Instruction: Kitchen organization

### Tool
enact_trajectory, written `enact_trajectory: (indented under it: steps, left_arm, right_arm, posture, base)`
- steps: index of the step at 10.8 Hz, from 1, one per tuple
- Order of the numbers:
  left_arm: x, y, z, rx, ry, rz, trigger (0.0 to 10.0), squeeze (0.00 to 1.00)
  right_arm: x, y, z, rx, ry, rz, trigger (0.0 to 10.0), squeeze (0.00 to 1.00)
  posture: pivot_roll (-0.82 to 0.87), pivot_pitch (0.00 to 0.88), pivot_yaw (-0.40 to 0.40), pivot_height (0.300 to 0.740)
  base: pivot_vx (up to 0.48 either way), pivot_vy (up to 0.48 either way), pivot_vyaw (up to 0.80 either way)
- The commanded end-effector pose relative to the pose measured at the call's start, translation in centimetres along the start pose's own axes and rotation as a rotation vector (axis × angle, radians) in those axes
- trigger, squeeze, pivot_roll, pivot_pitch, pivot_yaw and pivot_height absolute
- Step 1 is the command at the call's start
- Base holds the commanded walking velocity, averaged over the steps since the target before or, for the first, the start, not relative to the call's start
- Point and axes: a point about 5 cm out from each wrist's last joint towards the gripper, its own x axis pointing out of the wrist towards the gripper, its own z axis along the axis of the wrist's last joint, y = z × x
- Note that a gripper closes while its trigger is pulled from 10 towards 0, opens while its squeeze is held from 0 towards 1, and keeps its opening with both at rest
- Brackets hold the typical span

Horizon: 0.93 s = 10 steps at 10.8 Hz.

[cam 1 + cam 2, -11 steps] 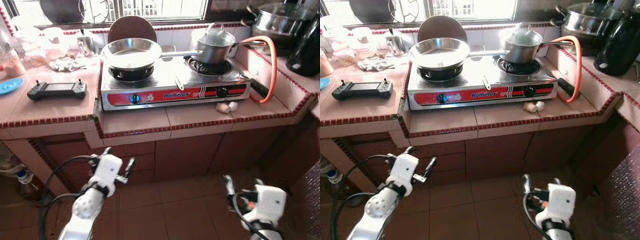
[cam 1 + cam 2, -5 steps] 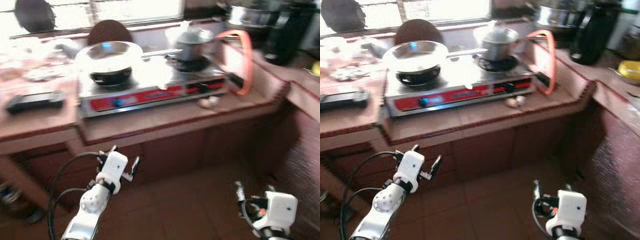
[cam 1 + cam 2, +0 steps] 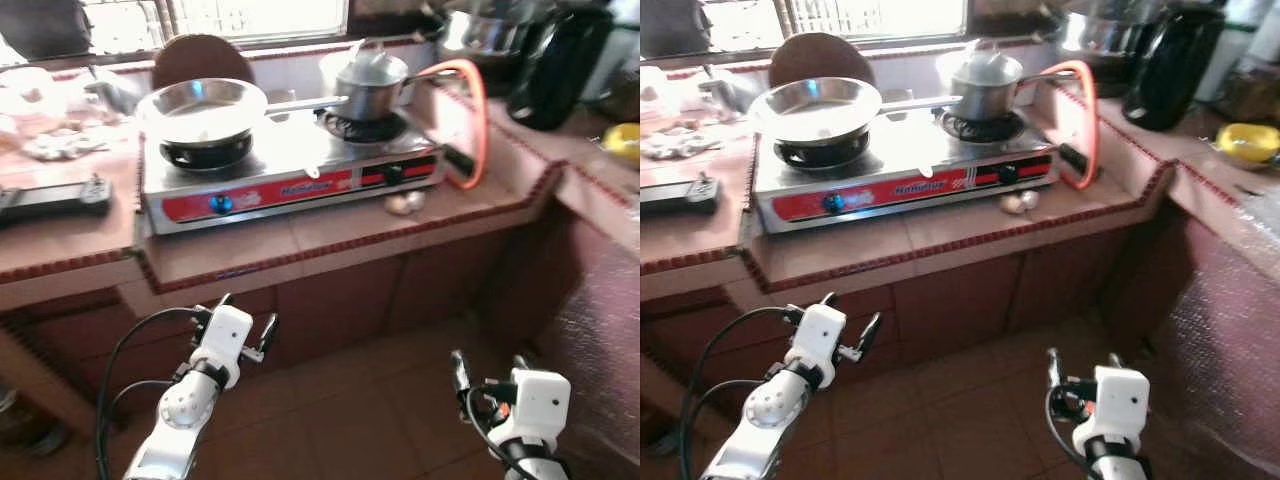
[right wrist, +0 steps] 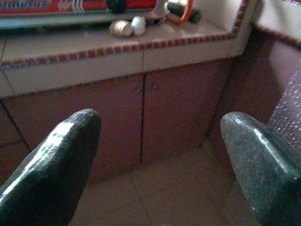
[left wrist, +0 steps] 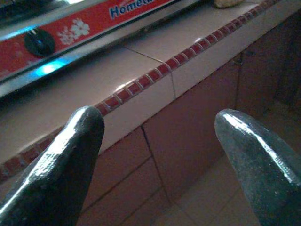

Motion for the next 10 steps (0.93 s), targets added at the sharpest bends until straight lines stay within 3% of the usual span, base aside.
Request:
enact_trajectory:
  steps: [1, 10]
  left_arm:
    - [0.46, -0.47, 0.62, -0.012, -0.021, -0.022, 10.0, 0.0]
    - [0.48, -0.88, 0.44, -0.01, -0.031, -0.061, 10.0, 0.0]
  right_arm:
    - [-0.43, -0.76, -0.09, -0.008, 0.014, -0.016, 10.0, 0.0]
    - [-1.11, -0.5, -0.09, -0.007, 0.022, -0.022, 10.0, 0.0]
  posture:
    - [-0.04, 0.0, 0.001, 0.74]
    - [-0.05, 0.0, 0.007, 0.74]
  base:
    - [0.0, 0.0, -0.8]
    - [0.0, 0.0, -0.8]
